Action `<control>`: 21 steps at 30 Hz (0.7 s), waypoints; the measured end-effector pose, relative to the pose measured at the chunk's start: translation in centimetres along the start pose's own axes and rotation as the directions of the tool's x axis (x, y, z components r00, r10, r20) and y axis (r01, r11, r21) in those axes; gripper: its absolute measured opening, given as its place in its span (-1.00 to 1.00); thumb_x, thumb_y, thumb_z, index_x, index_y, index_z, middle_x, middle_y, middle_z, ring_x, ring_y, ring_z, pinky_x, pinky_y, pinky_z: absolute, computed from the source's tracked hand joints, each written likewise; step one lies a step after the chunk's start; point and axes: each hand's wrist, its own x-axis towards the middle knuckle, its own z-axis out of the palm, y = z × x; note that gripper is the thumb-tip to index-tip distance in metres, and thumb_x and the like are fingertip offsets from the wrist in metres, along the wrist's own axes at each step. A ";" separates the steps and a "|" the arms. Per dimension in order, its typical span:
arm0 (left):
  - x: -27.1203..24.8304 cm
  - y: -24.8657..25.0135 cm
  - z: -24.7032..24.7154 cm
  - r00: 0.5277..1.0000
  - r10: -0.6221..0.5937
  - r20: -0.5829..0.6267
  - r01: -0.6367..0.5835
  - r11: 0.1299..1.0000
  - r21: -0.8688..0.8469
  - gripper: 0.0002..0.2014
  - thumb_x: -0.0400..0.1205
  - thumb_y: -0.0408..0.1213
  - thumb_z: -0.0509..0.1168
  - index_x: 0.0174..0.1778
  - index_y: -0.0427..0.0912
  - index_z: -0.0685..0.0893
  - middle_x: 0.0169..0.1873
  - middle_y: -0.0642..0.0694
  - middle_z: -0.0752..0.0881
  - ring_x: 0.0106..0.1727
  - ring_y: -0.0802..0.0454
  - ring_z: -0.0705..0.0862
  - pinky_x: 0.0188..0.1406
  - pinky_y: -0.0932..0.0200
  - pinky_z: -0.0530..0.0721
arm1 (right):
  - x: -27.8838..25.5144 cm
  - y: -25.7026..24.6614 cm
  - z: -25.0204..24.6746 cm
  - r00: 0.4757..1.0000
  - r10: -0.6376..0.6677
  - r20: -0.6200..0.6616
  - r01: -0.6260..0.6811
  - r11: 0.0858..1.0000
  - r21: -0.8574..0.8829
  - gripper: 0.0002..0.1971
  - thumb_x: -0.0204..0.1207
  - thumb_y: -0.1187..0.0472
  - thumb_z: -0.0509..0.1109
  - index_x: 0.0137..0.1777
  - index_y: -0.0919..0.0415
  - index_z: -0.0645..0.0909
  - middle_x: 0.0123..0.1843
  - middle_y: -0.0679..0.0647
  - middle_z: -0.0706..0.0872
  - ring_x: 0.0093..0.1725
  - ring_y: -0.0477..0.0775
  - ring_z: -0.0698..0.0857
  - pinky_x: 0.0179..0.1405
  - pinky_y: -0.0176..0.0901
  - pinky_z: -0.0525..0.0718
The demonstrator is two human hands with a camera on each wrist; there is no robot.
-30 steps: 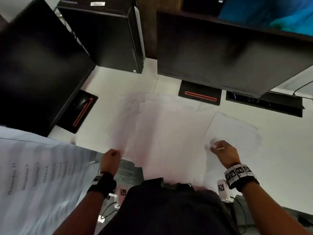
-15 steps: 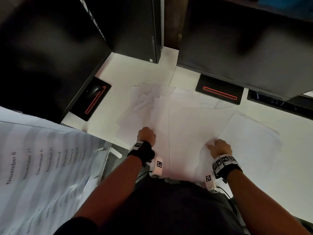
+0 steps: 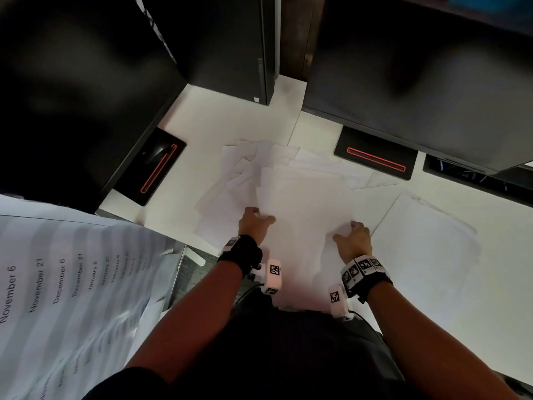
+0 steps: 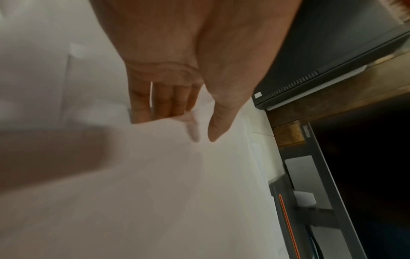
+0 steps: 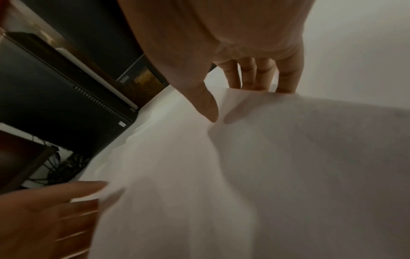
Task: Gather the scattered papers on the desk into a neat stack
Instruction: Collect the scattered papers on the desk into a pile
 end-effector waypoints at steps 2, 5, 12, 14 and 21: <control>-0.2 0.4 0.6 0.996 0.052 0.071 -0.056 0.997 0.054 -0.38 0.56 -0.17 0.50 0.48 -0.35 0.50 0.34 -0.22 0.64 0.35 -0.16 0.62 0.17 0.17 0.54 | 0.2 -0.9 0.6 0.998 -0.032 0.047 0.031 0.999 0.027 -0.33 0.48 0.12 0.49 0.56 0.27 0.38 0.46 0.23 0.50 0.40 0.31 0.57 0.35 0.08 0.55; -0.7 0.6 1.8 0.985 0.128 0.114 -0.132 0.991 0.020 -0.52 0.56 -0.18 0.49 0.36 -0.27 0.63 0.23 -0.05 0.71 0.29 -0.05 0.68 0.23 0.14 0.61 | 0.6 -1.7 1.4 0.990 -0.078 0.113 0.075 0.997 0.028 -0.34 0.45 0.03 0.49 0.53 0.25 0.45 0.42 0.21 0.59 0.37 0.27 0.60 0.34 0.06 0.60; -1.1 0.2 3.5 0.981 0.087 -0.175 -0.061 0.987 0.149 -0.62 0.56 -0.17 0.41 0.25 -0.29 0.71 0.58 -0.16 0.31 0.50 -0.24 0.37 0.42 -0.14 0.51 | 1.0 -2.0 1.8 0.984 -0.112 0.138 0.115 0.993 -0.010 -0.34 0.47 -0.02 0.46 0.53 0.23 0.45 0.41 0.18 0.62 0.37 0.26 0.61 0.33 0.08 0.60; -0.6 0.0 3.7 0.974 -0.030 -0.223 0.044 0.997 0.060 -0.57 0.56 -0.11 0.42 0.33 -0.20 0.74 0.72 -0.06 0.07 0.65 -0.21 0.16 0.59 -0.16 0.33 | 1.2 -1.9 1.7 0.982 -0.120 0.144 0.122 0.993 -0.005 -0.36 0.48 -0.03 0.45 0.52 0.22 0.45 0.39 0.18 0.63 0.36 0.25 0.61 0.31 0.07 0.60; -0.1 0.8 3.4 0.964 -0.138 -0.227 0.119 0.988 -0.095 -0.53 0.52 -0.11 0.42 0.35 -0.17 0.73 0.67 -0.14 0.29 0.65 -0.17 0.28 0.61 -0.10 0.36 | 0.8 -2.3 1.1 0.974 -0.174 0.147 0.173 0.985 0.025 -0.43 0.52 -0.02 0.45 0.45 0.26 0.53 0.33 0.15 0.71 0.31 0.22 0.65 0.16 -0.11 0.54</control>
